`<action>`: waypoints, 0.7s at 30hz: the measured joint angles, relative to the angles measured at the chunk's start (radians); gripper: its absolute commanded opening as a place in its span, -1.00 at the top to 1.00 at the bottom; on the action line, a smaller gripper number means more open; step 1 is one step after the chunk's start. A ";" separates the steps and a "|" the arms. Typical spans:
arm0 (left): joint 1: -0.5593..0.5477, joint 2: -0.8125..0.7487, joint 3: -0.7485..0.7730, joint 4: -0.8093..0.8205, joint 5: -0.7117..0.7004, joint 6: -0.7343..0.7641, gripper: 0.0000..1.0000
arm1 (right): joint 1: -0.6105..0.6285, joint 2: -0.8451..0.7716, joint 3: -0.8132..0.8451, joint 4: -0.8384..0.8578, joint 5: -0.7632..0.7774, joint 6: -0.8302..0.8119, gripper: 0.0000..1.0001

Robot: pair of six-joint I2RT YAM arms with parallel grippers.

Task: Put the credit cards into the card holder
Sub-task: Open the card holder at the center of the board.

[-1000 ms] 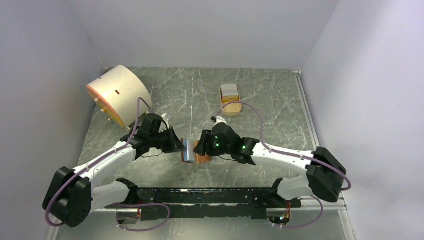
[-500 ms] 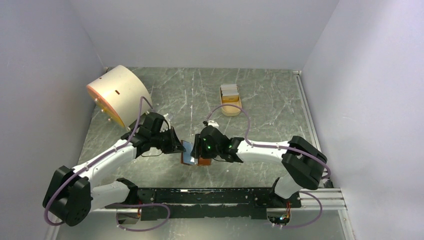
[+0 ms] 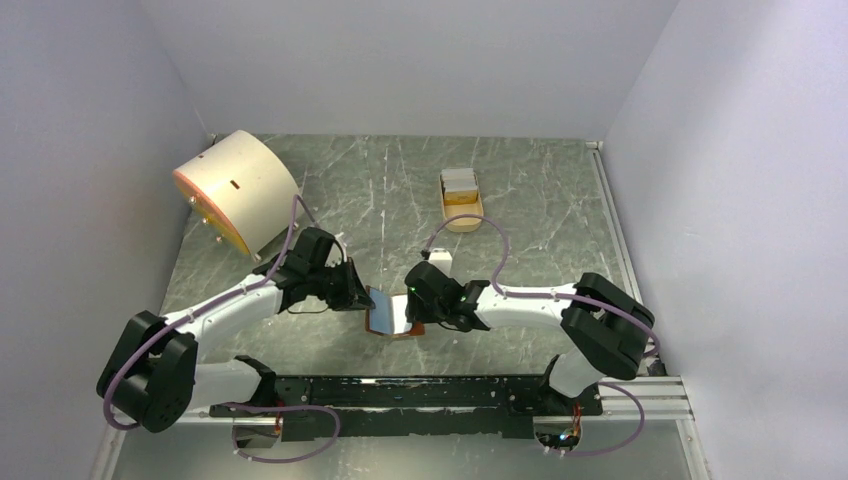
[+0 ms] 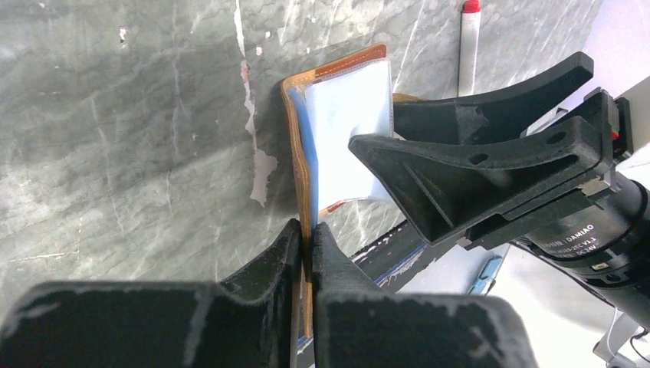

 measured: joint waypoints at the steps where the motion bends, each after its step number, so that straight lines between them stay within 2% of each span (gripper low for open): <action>1: 0.000 0.002 -0.003 0.010 0.006 -0.001 0.82 | 0.000 -0.002 -0.003 0.001 0.004 0.000 0.04; 4: 0.000 0.005 -0.011 0.026 0.013 -0.004 0.82 | 0.000 -0.005 -0.005 -0.004 0.014 -0.001 0.10; 12: -0.001 -0.016 -0.013 0.021 0.011 -0.008 0.82 | 0.003 -0.048 -0.017 -0.095 0.068 -0.014 0.10; 21: -0.001 -0.025 -0.012 0.016 0.011 -0.004 0.82 | 0.003 -0.145 -0.037 -0.112 -0.002 -0.064 0.06</action>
